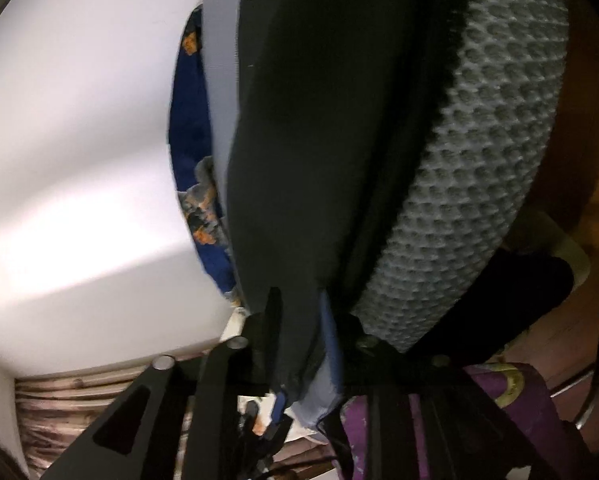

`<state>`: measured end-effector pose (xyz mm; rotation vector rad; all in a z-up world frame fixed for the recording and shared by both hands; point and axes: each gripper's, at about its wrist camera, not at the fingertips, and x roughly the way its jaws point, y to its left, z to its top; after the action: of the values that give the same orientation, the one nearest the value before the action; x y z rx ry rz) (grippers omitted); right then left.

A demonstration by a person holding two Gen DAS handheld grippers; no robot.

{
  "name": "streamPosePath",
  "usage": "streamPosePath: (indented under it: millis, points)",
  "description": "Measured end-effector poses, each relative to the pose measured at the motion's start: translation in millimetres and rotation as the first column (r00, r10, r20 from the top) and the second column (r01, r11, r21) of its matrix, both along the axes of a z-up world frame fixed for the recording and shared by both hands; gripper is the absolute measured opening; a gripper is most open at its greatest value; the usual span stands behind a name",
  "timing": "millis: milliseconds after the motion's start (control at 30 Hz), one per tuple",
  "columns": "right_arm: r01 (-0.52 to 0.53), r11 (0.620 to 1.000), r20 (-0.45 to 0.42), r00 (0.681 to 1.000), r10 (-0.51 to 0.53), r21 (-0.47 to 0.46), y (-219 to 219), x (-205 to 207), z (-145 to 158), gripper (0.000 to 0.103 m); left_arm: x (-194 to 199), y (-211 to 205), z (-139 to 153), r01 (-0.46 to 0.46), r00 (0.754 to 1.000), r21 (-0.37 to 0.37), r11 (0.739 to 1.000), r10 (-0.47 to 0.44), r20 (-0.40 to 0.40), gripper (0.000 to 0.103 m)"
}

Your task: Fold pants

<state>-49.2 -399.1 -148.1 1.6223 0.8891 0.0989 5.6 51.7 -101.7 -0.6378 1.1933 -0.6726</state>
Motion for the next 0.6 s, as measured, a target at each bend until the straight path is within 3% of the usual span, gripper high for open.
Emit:
streamPosePath:
  millis: [467, 500, 533, 600]
  points:
    - [0.017, 1.000, 0.011, 1.000, -0.017, -0.016, 12.6, 6.7, -5.6, 0.032, 3.0, -2.1, -1.1, 0.010, 1.000, 0.015, 1.000, -0.010, -0.007, 0.051]
    - [0.013, 1.000, 0.014, 1.000, -0.013, -0.019, 14.8, 8.0, -6.1, 0.028, 2.8, -2.7, -1.1, 0.010, 1.000, 0.016, 1.000, -0.010, -0.008, 0.051]
    - [0.001, 0.999, 0.008, 1.000, -0.001, -0.047, 17.0, 8.7, -4.5, 0.012, 2.5, -2.4, -1.4, 0.010, 1.000, 0.018, 1.000, -0.010, -0.010, 0.051]
    - [-0.028, 0.994, -0.010, 1.000, 0.027, -0.102, 20.2, 10.7, -1.3, 0.006, 2.0, -1.7, -2.0, 0.010, 1.000, 0.022, 1.000, -0.009, -0.017, 0.052]
